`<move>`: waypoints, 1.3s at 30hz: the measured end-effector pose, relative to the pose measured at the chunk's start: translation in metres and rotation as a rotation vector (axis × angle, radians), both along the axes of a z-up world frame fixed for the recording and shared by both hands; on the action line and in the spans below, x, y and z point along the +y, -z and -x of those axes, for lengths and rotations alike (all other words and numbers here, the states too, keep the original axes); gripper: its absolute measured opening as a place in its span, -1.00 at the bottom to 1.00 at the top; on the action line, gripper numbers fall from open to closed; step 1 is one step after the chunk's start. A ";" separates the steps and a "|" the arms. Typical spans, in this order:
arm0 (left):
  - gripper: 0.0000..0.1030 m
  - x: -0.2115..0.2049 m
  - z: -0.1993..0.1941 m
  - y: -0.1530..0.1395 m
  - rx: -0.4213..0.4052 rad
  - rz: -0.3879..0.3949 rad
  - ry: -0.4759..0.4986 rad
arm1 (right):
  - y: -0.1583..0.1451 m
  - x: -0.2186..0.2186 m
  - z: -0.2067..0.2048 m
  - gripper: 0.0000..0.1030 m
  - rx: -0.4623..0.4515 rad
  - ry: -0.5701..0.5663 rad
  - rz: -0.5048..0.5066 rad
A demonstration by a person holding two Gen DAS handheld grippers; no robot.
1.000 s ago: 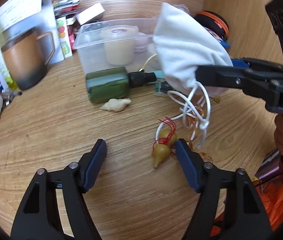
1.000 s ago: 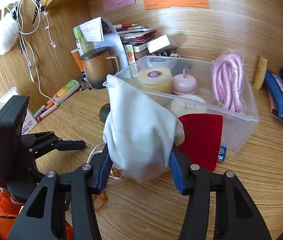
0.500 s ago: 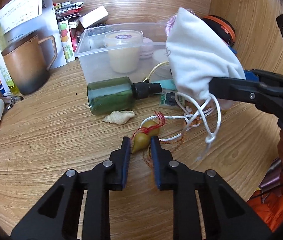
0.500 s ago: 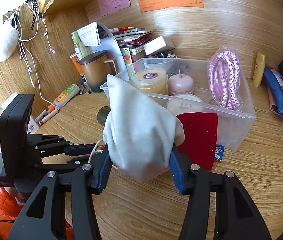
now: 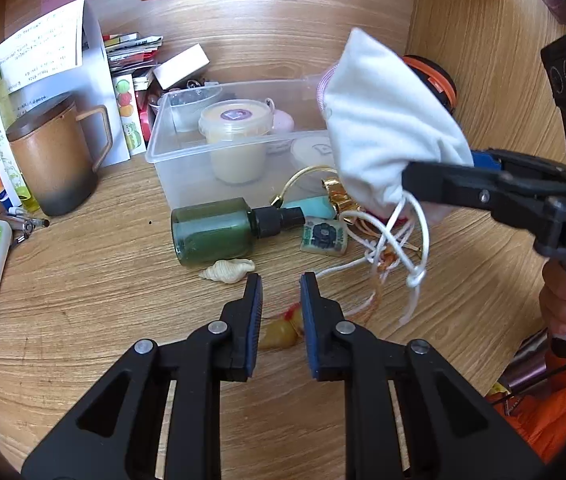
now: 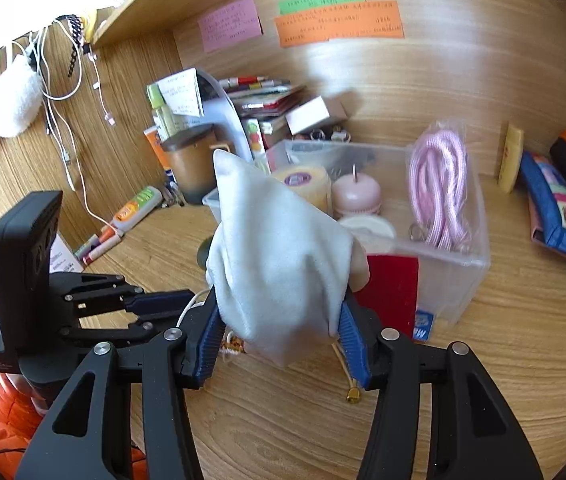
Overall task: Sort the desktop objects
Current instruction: 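Lift the white cloth bag with the right gripper while the left gripper grasps the yellow gourd pendant, then carry the gourd pendant with the left gripper while the right gripper carries the white bag over the bin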
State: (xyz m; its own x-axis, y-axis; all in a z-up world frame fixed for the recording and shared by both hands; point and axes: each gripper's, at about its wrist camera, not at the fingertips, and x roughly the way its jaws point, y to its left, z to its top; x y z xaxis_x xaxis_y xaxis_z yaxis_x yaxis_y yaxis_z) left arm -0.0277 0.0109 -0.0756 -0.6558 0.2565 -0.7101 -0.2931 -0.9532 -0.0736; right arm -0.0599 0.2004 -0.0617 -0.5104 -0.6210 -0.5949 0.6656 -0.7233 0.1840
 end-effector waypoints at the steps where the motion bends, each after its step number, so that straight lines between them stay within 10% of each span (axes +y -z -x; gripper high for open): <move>1: -0.64 0.000 0.000 0.000 -0.005 -0.005 0.005 | -0.002 0.000 0.000 -0.06 0.009 0.000 0.000; 18: -0.14 0.017 -0.006 0.023 -0.059 0.061 0.074 | -0.006 0.004 0.000 -0.06 0.013 0.015 -0.005; 24: -0.15 0.012 0.003 0.026 -0.063 0.033 0.049 | -0.005 0.009 0.000 -0.06 0.012 0.038 -0.008; 28: -0.65 0.016 0.011 0.025 -0.059 0.071 0.021 | -0.009 0.015 0.001 -0.06 0.024 0.059 -0.004; 39: -0.64 -0.002 0.013 -0.004 -0.004 -0.005 -0.032 | -0.027 0.028 0.007 -0.06 0.080 0.091 0.013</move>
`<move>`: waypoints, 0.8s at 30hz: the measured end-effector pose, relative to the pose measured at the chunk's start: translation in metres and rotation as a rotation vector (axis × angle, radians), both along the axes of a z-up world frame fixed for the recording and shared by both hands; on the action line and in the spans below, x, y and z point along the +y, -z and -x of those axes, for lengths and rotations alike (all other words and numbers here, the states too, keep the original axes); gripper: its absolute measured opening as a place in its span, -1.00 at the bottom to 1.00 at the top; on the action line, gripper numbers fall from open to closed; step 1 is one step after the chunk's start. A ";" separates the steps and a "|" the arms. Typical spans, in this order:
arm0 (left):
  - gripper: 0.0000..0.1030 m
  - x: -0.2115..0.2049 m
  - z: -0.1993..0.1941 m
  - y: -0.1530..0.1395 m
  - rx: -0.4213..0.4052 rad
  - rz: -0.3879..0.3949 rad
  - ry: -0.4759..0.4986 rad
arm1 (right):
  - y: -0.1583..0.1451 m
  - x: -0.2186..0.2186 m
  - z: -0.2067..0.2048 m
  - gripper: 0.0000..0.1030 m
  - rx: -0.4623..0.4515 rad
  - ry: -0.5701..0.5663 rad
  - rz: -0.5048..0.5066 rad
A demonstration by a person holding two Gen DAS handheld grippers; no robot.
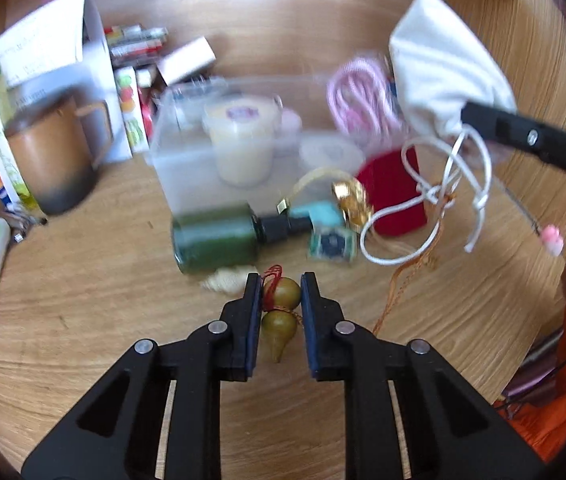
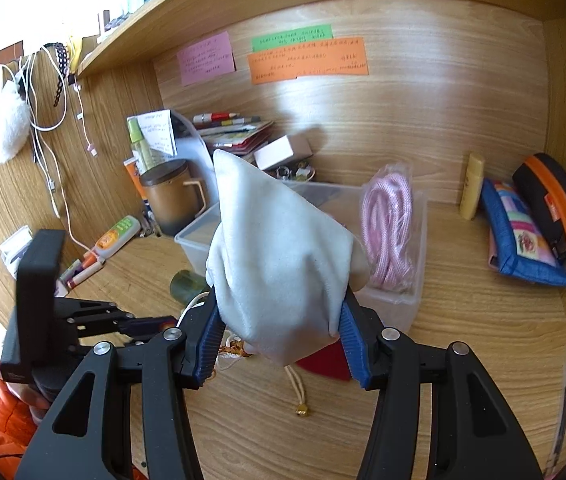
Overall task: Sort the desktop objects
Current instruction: 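Carry the gourd pendant with the left gripper while the right gripper carries the white bag over the bin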
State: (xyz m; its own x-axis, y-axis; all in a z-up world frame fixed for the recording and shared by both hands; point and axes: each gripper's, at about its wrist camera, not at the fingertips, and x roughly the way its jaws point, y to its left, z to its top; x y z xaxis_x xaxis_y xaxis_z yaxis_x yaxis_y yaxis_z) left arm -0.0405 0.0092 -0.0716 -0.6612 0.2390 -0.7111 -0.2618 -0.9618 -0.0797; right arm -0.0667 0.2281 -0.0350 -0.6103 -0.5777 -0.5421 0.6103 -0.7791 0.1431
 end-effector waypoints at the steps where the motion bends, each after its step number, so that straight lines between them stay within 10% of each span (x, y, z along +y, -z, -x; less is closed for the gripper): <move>1: -0.64 -0.001 0.000 -0.006 0.013 -0.002 -0.004 | -0.002 0.000 0.002 -0.06 0.006 0.003 0.002; 24: -0.64 -0.021 0.055 -0.081 0.172 -0.063 -0.022 | -0.021 -0.009 0.049 -0.05 0.067 0.055 -0.011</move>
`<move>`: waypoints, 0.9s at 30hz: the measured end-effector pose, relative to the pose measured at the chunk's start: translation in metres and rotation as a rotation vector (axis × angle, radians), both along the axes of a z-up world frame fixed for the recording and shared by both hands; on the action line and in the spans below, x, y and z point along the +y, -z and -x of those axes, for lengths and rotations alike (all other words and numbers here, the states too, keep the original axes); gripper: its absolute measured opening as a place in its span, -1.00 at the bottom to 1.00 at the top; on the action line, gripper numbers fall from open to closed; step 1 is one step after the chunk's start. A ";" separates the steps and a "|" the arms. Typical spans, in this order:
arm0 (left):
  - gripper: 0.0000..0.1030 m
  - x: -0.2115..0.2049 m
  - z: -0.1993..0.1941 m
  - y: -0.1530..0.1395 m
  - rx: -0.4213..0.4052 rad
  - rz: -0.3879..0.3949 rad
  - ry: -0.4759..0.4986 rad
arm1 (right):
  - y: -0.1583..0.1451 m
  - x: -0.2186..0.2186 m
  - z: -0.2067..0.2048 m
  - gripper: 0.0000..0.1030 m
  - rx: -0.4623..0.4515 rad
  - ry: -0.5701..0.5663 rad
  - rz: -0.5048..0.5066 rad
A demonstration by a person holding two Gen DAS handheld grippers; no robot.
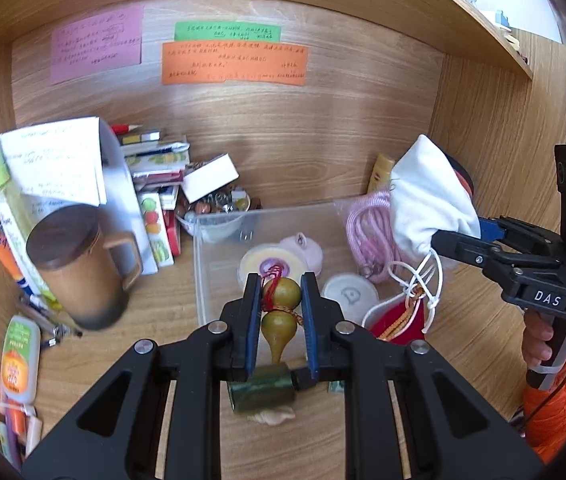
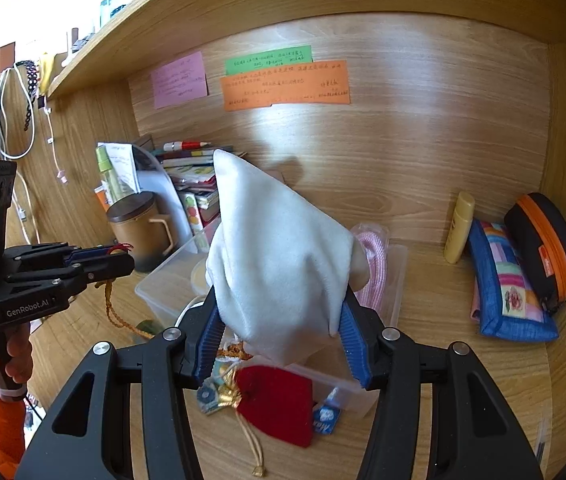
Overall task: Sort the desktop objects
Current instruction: 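Carry the gourd pendant with the left gripper while the right gripper carries the white bag over the bin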
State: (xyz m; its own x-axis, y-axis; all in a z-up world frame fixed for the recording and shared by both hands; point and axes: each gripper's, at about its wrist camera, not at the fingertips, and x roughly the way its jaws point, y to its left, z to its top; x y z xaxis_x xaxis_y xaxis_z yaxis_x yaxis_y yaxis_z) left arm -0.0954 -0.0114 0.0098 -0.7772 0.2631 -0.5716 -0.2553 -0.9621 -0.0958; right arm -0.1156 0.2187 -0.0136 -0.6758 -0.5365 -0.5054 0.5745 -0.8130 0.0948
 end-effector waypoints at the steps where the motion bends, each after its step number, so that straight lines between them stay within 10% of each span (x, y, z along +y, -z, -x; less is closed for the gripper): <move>1: -0.64 0.001 0.003 -0.001 0.003 0.002 0.001 | -0.002 0.000 0.003 -0.05 0.005 0.001 0.002; 27: -0.64 -0.007 0.046 0.048 -0.114 0.042 -0.034 | 0.041 -0.024 0.062 0.02 -0.078 0.074 -0.126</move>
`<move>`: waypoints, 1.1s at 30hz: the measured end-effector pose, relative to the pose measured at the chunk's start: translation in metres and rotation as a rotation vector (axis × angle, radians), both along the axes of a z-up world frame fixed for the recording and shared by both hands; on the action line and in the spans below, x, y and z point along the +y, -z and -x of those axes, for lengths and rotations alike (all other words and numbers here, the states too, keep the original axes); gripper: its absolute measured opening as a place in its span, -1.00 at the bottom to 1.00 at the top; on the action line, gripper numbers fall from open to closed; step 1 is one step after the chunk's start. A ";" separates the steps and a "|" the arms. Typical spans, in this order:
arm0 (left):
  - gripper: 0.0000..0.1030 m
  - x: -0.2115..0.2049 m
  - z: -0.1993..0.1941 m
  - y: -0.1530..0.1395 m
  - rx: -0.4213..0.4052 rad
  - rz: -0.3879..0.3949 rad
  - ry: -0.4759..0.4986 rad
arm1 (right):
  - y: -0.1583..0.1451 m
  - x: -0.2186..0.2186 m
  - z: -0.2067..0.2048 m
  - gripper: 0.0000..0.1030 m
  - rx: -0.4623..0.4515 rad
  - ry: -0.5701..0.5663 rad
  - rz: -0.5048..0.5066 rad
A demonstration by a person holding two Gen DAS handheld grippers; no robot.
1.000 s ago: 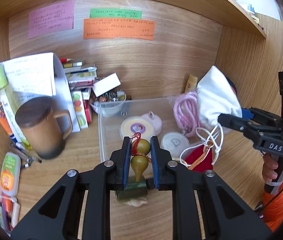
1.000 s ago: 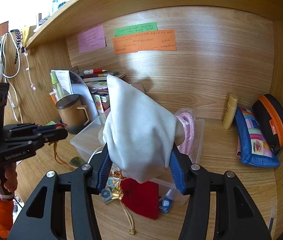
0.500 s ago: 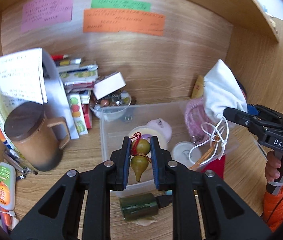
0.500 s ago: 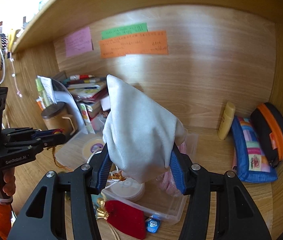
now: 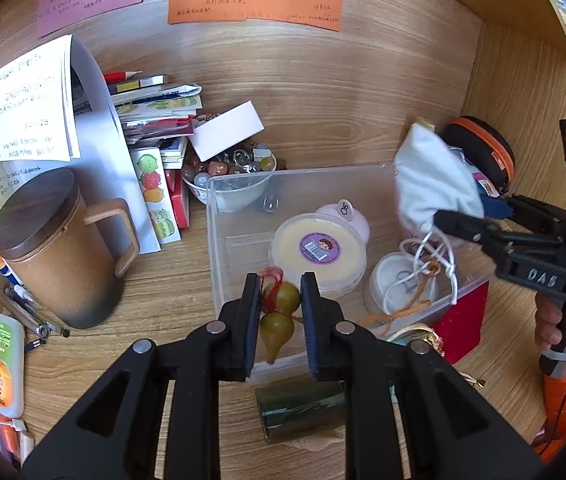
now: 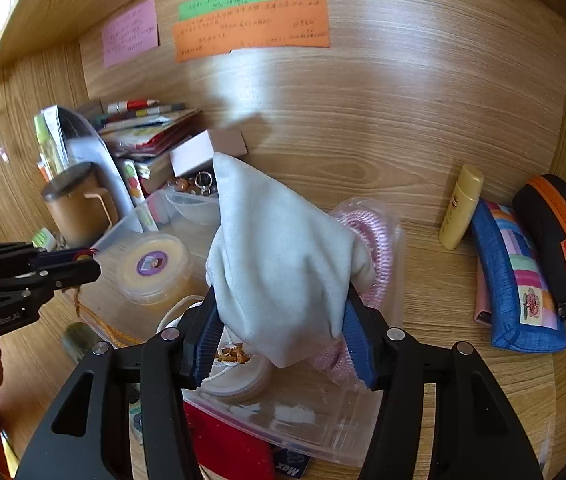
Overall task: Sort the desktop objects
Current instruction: 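Carry the gourd pendant with the left gripper while the right gripper carries the white bag over the bin, then open the left gripper to drop the gourd pendant into the bin, then lower the white cloth bag into the bin and open the right gripper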
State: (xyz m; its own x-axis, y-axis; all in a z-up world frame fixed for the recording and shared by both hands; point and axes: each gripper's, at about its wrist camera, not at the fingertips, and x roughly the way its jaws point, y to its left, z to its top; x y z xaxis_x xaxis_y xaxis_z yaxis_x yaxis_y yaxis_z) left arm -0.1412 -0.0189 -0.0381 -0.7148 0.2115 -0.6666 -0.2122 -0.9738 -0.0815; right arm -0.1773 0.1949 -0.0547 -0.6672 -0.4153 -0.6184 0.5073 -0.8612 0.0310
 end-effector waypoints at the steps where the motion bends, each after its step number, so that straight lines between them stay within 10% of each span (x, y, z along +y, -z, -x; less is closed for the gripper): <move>1: -0.64 0.001 0.000 0.001 -0.002 -0.002 0.001 | 0.003 -0.003 0.000 0.02 -0.007 -0.013 -0.006; 13: -0.62 0.003 0.007 0.008 -0.030 -0.028 0.016 | 0.019 -0.018 0.005 0.10 -0.039 -0.043 -0.068; 33: 0.18 0.022 -0.012 -0.010 0.049 0.046 -0.015 | -0.004 -0.013 -0.010 0.50 0.054 -0.060 -0.051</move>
State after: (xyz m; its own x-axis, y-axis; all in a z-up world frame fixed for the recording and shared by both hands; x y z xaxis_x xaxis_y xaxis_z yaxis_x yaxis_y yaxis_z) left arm -0.1292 0.0030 -0.0278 -0.7493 0.1709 -0.6398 -0.2004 -0.9793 -0.0269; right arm -0.1678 0.1823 -0.0505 -0.6754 -0.4239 -0.6034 0.5574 -0.8292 -0.0414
